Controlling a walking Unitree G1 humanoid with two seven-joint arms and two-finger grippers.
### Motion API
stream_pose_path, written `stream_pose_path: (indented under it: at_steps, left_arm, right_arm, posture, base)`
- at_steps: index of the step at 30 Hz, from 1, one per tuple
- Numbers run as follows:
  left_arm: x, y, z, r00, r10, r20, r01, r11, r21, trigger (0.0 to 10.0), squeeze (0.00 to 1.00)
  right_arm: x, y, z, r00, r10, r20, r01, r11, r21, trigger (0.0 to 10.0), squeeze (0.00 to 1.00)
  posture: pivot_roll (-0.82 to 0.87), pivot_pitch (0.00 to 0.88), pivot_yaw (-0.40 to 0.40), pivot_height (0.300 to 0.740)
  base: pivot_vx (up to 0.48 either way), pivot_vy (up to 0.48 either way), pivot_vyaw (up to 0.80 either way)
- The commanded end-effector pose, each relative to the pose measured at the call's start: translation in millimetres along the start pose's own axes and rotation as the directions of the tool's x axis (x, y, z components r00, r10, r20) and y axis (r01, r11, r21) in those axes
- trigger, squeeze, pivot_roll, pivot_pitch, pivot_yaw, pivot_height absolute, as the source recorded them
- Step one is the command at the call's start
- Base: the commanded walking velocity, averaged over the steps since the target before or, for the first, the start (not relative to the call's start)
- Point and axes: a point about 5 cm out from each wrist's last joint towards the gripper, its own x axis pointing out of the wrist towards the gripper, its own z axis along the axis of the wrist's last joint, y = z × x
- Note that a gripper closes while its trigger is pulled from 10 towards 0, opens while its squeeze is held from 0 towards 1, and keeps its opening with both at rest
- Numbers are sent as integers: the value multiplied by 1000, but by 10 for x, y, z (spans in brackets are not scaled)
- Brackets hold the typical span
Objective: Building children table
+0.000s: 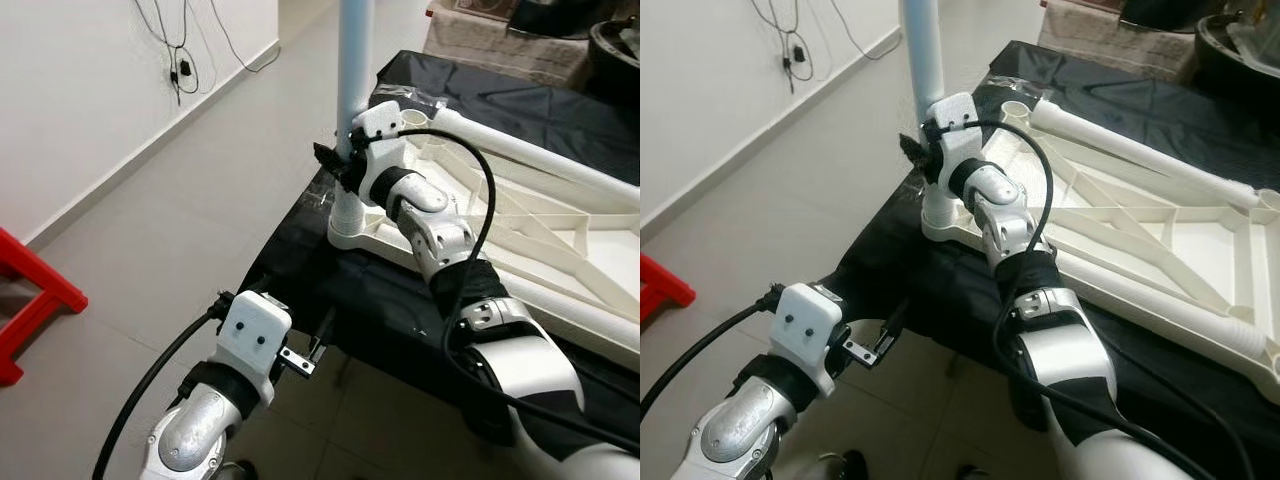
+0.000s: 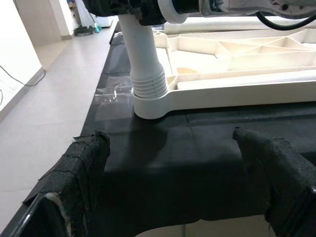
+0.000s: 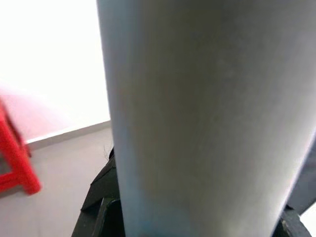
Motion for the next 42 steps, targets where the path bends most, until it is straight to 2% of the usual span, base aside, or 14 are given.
stream_pose_path:
  at_steps: [1,9,15,23,24,25,29,30,31,32,33,35,36,42]
  left_arm:
    - [2,-6,-48,1000,-9,-17,9,1000,0,10000,0]
    - [20,37,-54,1000,-2,-13,2,1000,10,10000,0]
    - [38,75,-63,1000,-1,-10,1,1000,20,10000,0]
    - [35,84,-69,1000,-1,-11,1,1000,24,10000,0]
    - [33,87,-70,1000,-2,-10,2,1000,25,10000,0]
    - [31,89,-74,1000,-4,-10,4,1000,27,10000,0]
    - [34,85,-77,1000,-7,-10,7,1000,27,10000,0]
    - [38,80,-79,1000,-12,-8,12,1000,29,10000,0]
    - [38,80,-79,1000,-12,-8,12,1000,29,10000,0]
    - [37,79,-81,1000,-14,-7,14,999,31,10000,0]
    - [35,79,-81,1000,-15,-7,15,999,31,10000,0]
    - [35,79,-81,1000,-15,-7,15,999,31,10000,0]
    - [38,77,-81,1000,-17,-6,17,999,32,10000,0]
    - [46,78,-84,1000,-23,-5,23,999,39,10000,0]
  right_arm:
    - [-88,-93,-464,972,-120,-204,131,991,42,10000,0]
    - [-154,-175,-573,910,-332,-248,365,926,100,10000,0]
    - [-262,-164,-634,807,-530,-259,574,808,132,10000,0]
    - [-315,-160,-624,735,-640,-227,672,731,116,10000,0]
    - [-335,-137,-613,716,-668,-205,695,711,110,10000,0]
    - [-387,-98,-584,653,-738,-171,755,651,77,10000,0]
    - [-417,-55,-588,625,-762,-171,779,623,71,10000,0]
    - [-465,-28,-615,583,-789,-195,810,582,69,10000,0]
    - [-465,-28,-615,583,-789,-195,810,582,69,10000,0]
    - [-521,5,-645,518,-826,-223,852,520,54,10000,0]
    - [-539,18,-656,494,-837,-235,866,497,48,10000,0]
    - [-539,18,-656,494,-837,-235,866,497,48,10000,0]
    - [-557,72,-652,454,-854,-255,888,459,43,10000,0]
    - [-601,158,-635,368,-886,-282,923,386,-9,10000,0]
  posture:
    - [124,198,-69,740]
    - [125,199,-73,740]
    - [128,201,-71,740]
    - [130,201,-70,740]
    - [131,197,-70,740]
    - [131,194,-69,740]
    - [131,188,-66,740]
    - [134,183,-66,740]
    - [134,183,-66,740]
    - [135,179,-65,740]
    - [135,179,-65,740]
    - [135,179,-65,740]
    - [138,170,-64,740]
    - [135,162,-63,740]
  base:
    - [0,0,0]
    - [0,0,0]
    - [0,0,0]
    - [0,0,0]
    - [0,0,0]
    - [0,0,0]
    - [0,0,0]
    - [0,0,0]
    - [0,0,0]
    - [0,0,0]
    - [0,0,0]
    - [0,0,0]
    - [0,0,0]
    - [0,0,0]
